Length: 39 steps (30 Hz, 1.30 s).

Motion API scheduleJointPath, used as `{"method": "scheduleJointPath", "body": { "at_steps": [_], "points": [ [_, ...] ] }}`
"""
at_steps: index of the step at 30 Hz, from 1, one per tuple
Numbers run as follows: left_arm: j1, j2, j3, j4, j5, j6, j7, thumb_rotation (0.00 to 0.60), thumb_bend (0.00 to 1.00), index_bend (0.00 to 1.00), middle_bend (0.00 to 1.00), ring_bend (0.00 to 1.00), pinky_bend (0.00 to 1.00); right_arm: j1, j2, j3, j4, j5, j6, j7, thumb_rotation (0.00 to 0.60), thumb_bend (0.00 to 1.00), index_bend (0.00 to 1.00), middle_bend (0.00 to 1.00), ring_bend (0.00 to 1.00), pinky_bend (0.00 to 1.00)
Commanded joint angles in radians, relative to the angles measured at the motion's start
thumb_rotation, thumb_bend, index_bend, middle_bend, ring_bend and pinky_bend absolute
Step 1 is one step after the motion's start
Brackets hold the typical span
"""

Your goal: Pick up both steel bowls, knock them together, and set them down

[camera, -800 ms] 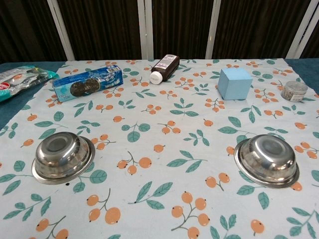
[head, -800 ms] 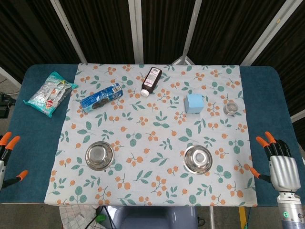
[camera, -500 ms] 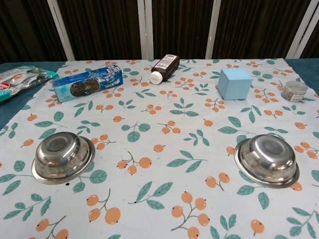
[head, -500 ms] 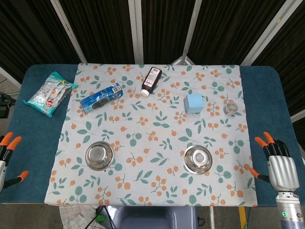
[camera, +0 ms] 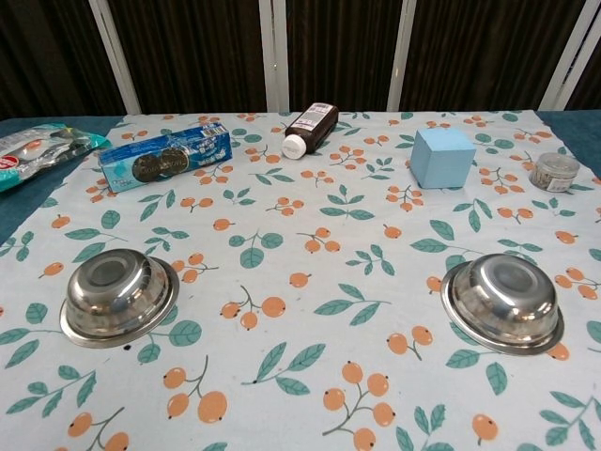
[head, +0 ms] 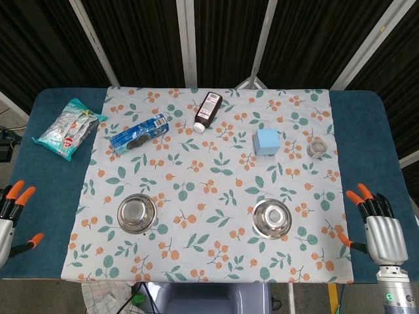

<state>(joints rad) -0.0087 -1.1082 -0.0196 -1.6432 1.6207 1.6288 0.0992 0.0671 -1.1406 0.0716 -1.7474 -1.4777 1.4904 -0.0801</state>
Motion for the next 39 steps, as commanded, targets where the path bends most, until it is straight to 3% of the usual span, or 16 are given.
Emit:
{"method": "scheduleJointPath", "body": {
  "at_steps": [1,8,15,28,39],
  "points": [
    [0.003,0.002,0.001,0.0,0.004,0.007,-0.006,0.6,0.11,0.13,0.0,0.0,0.06,-0.002,0.013,-0.019,-0.038,-0.012,-0.02,0.041,0.6,0.09,0.21,0.08,0.15,0.09],
    [0.001,0.001,-0.003,0.001,-0.01,0.0,-0.007,0.6,0.11,0.13,0.0,0.0,0.06,0.014,0.015,-0.053,-0.1,-0.044,-0.073,0.047,0.6,0.09,0.21,0.08,0.15,0.09],
    [0.001,0.004,-0.009,-0.001,-0.028,-0.007,-0.015,0.6,0.11,0.13,0.0,0.0,0.06,0.065,-0.057,-0.048,-0.156,-0.036,-0.147,-0.12,0.6,0.09,0.21,0.08,0.15,0.09],
    [-0.001,0.01,-0.008,-0.004,-0.042,-0.021,-0.022,0.6,0.11,0.13,0.0,0.0,0.06,0.188,-0.222,0.024,-0.16,0.165,-0.303,-0.363,0.6,0.09,0.21,0.07,0.15,0.09],
    [-0.001,0.011,-0.01,-0.007,-0.051,-0.025,-0.018,0.6,0.11,0.13,0.0,0.0,0.06,0.239,-0.286,0.047,-0.138,0.264,-0.32,-0.459,0.6,0.09,0.16,0.05,0.16,0.09]
  ]
}}
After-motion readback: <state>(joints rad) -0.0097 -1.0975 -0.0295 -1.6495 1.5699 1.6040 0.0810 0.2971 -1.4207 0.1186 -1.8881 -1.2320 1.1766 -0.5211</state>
